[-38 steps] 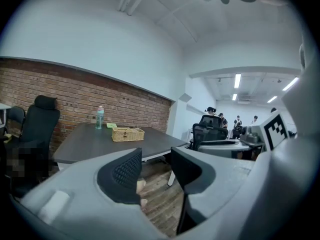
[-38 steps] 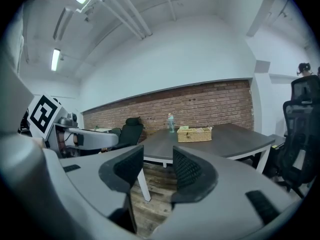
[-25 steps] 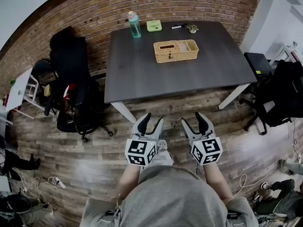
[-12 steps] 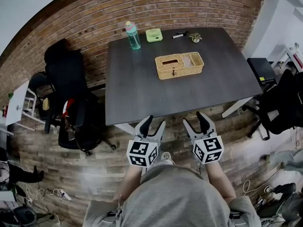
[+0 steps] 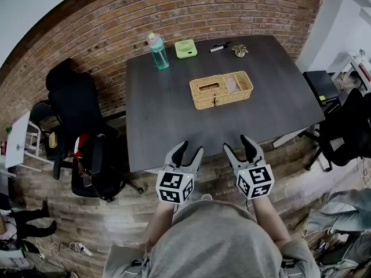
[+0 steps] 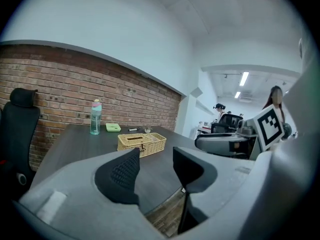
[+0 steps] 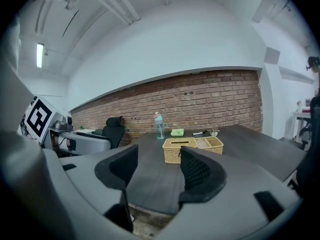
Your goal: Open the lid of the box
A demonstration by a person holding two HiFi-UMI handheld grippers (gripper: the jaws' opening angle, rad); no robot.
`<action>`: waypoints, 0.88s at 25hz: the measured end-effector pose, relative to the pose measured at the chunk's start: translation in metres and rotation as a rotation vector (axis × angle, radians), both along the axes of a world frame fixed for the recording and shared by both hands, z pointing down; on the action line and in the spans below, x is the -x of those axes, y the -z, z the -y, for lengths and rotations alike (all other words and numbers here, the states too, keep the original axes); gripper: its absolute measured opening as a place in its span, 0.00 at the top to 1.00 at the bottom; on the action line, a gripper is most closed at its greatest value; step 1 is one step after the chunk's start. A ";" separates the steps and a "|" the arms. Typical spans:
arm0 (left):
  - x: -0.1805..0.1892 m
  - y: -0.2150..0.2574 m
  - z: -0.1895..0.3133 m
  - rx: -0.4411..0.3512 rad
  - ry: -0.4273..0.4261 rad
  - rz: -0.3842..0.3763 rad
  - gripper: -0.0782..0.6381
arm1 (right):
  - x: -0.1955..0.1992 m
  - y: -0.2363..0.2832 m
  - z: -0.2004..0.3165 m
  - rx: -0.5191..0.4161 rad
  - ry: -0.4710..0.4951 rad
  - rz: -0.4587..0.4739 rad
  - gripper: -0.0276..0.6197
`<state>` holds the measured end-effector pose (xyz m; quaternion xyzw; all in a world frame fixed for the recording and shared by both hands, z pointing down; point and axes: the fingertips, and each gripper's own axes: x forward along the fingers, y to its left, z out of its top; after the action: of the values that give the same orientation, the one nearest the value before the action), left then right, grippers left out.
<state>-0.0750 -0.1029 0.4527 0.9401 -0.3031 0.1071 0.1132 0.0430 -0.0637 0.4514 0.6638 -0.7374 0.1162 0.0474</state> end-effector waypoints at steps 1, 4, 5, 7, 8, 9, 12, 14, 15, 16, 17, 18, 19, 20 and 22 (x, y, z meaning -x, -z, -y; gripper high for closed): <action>-0.002 -0.001 0.004 0.006 -0.003 -0.002 0.60 | -0.001 -0.001 0.005 0.001 -0.003 -0.002 0.57; -0.005 -0.002 0.015 0.015 -0.005 -0.012 0.60 | -0.005 -0.005 0.017 0.010 -0.009 -0.008 0.57; -0.006 -0.002 0.018 0.011 -0.005 -0.013 0.60 | -0.006 -0.006 0.020 0.015 -0.010 -0.009 0.57; -0.009 0.000 0.024 -0.001 -0.003 -0.012 0.60 | -0.010 -0.009 0.028 0.024 -0.012 -0.010 0.57; -0.011 0.000 0.028 -0.004 -0.001 -0.011 0.60 | -0.013 -0.010 0.032 0.027 -0.013 -0.009 0.57; -0.012 0.000 0.031 -0.005 0.003 -0.010 0.60 | -0.016 -0.011 0.036 0.030 -0.013 -0.008 0.57; -0.018 -0.004 0.043 0.013 0.018 -0.006 0.60 | -0.026 -0.016 0.050 0.040 -0.011 -0.009 0.57; -0.020 -0.007 0.050 0.022 0.028 0.000 0.60 | -0.032 -0.020 0.060 0.048 -0.004 -0.020 0.57; -0.022 -0.008 0.055 0.022 0.035 0.003 0.60 | -0.035 -0.022 0.066 0.050 0.001 -0.029 0.57; -0.024 -0.009 0.060 0.021 0.044 0.004 0.60 | -0.040 -0.023 0.073 0.051 0.005 -0.039 0.57; -0.026 -0.010 0.067 0.021 0.055 0.004 0.61 | -0.044 -0.024 0.080 0.051 0.009 -0.048 0.57; -0.028 -0.010 0.074 0.020 0.068 0.002 0.60 | -0.049 -0.026 0.088 0.051 0.013 -0.055 0.57; -0.029 -0.011 0.081 0.018 0.080 0.001 0.60 | -0.054 -0.027 0.096 0.052 0.018 -0.062 0.57; -0.031 -0.011 0.087 0.016 0.090 0.002 0.60 | -0.059 -0.029 0.104 0.053 0.023 -0.068 0.57; -0.035 -0.012 0.099 0.016 0.110 0.002 0.60 | -0.068 -0.033 0.119 0.060 0.036 -0.081 0.57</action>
<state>-0.0399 -0.2018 0.4652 0.9211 -0.3534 0.1041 0.1261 0.1110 -0.1826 0.4839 0.6530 -0.7427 0.1104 0.0991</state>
